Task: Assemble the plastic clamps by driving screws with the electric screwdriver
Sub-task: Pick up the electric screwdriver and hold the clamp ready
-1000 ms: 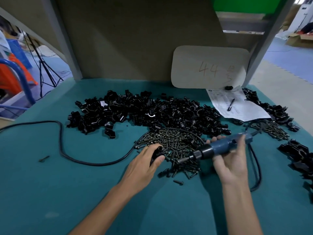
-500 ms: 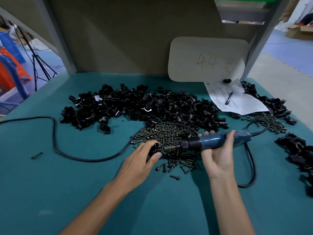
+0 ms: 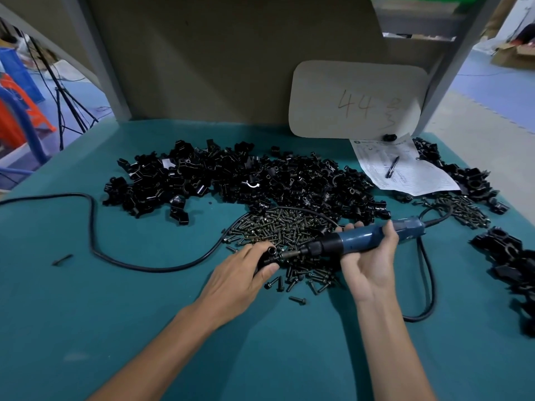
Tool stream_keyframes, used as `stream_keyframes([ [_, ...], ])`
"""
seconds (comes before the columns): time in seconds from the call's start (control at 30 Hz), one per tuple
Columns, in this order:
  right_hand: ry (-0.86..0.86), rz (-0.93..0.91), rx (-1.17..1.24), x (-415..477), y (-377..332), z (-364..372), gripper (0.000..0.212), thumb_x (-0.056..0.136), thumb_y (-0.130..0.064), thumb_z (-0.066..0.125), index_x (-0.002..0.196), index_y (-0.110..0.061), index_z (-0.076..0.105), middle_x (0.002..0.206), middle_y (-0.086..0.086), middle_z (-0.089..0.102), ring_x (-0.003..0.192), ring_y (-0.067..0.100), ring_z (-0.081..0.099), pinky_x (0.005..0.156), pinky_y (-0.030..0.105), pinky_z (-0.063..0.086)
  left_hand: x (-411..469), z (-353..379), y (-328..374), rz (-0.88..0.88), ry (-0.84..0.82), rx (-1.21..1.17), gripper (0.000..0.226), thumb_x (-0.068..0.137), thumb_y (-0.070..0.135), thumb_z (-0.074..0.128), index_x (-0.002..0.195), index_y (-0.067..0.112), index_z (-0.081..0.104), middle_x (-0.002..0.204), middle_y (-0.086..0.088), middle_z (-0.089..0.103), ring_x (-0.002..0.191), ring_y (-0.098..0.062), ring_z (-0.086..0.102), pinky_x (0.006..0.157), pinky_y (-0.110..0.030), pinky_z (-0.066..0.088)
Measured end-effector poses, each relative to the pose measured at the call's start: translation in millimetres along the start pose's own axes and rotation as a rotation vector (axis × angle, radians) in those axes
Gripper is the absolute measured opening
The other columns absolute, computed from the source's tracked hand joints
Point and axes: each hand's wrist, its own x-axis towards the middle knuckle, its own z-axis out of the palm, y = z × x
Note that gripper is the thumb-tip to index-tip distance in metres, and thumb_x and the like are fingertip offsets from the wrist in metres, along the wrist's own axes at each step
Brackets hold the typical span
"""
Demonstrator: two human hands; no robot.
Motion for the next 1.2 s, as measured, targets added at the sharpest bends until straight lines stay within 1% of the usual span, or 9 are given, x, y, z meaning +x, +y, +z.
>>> stream_keyframes([
  [0.17,-0.166,0.033,0.199,0,-2,-5,0.027,0.075,-0.036,0.072,0.093,-0.019,0.061,0.088,-0.001,0.061,0.079,0.017,0.063,0.092,0.035,0.052,-1,1,0,0.013,-0.019,0.006,0.050,0.096,0.075,0.014,0.130,0.044,0.035,0.091,0.022,0.048,0.080,-0.002,0.047,0.066,-0.027,0.034],
  [0.3,-0.149,0.047,0.187,2,-2,-6,0.028,0.075,-0.037,0.070,0.094,-0.018,0.060,0.088,-0.001,0.060,0.079,0.017,0.062,0.087,0.036,0.056,-1,2,0,0.011,-0.031,0.013,0.051,0.094,0.076,0.013,0.131,0.047,0.032,0.092,0.023,0.048,0.079,0.002,0.044,0.066,-0.028,0.034],
  [0.4,-0.172,0.051,0.184,2,-4,-5,0.029,0.075,-0.038,0.068,0.096,-0.018,0.061,0.088,-0.001,0.060,0.078,0.016,0.062,0.084,0.035,0.055,-1,1,1,0.033,-0.063,0.016,0.050,0.095,0.075,0.016,0.132,0.047,0.033,0.098,0.027,0.046,0.082,0.006,0.045,0.077,-0.031,0.033],
  [0.5,-0.222,0.045,0.159,-1,-6,-5,0.033,0.074,-0.037,0.072,0.100,-0.019,0.062,0.090,-0.002,0.062,0.081,0.016,0.062,0.091,0.036,0.052,-1,0,1,0.054,-0.068,0.020,0.051,0.095,0.076,0.017,0.133,0.047,0.034,0.099,0.030,0.045,0.088,0.019,0.041,0.075,-0.027,0.030],
  [0.7,-0.059,0.018,-0.066,-8,1,0,0.036,0.098,-0.052,0.057,0.113,-0.020,0.055,0.096,-0.002,0.059,0.089,0.012,0.061,0.092,0.031,0.054,-2,1,0,0.018,0.034,0.005,0.053,0.096,0.075,0.013,0.132,0.042,0.033,0.087,0.027,0.046,0.081,0.013,0.044,0.069,-0.013,0.029],
  [0.9,0.018,-0.024,-0.221,-13,2,-5,0.068,0.100,-0.059,0.049,0.152,-0.015,0.045,0.124,0.003,0.051,0.112,0.013,0.054,0.090,0.023,0.054,-2,3,0,-0.007,0.039,0.047,0.049,0.098,0.070,0.013,0.132,0.041,0.032,0.101,0.015,0.054,0.081,-0.006,0.047,0.070,-0.028,0.031],
  [0.97,0.033,-0.017,-0.193,-12,2,-6,0.068,0.099,-0.059,0.051,0.152,-0.016,0.045,0.124,0.003,0.052,0.111,0.013,0.056,0.082,0.019,0.057,-2,3,1,0.009,0.034,0.071,0.049,0.098,0.070,0.012,0.132,0.039,0.032,0.100,0.014,0.053,0.081,-0.009,0.048,0.072,-0.029,0.031],
  [1.1,0.052,-0.020,-0.178,-11,4,-6,0.055,0.099,-0.057,0.053,0.136,-0.016,0.050,0.122,0.005,0.056,0.114,0.016,0.060,0.103,0.030,0.050,-2,2,2,-0.009,0.040,0.065,0.046,0.099,0.067,0.016,0.130,0.039,0.034,0.098,0.014,0.053,0.081,-0.009,0.048,0.073,-0.029,0.032],
  [1.2,0.102,-0.014,-0.181,-7,2,-7,0.047,0.100,-0.052,0.055,0.133,-0.018,0.047,0.123,0.005,0.053,0.110,0.015,0.059,0.085,0.024,0.056,-2,2,2,-0.010,0.034,0.078,0.044,0.100,0.066,0.017,0.129,0.038,0.033,0.099,0.012,0.053,0.082,-0.011,0.049,0.073,-0.030,0.033],
])
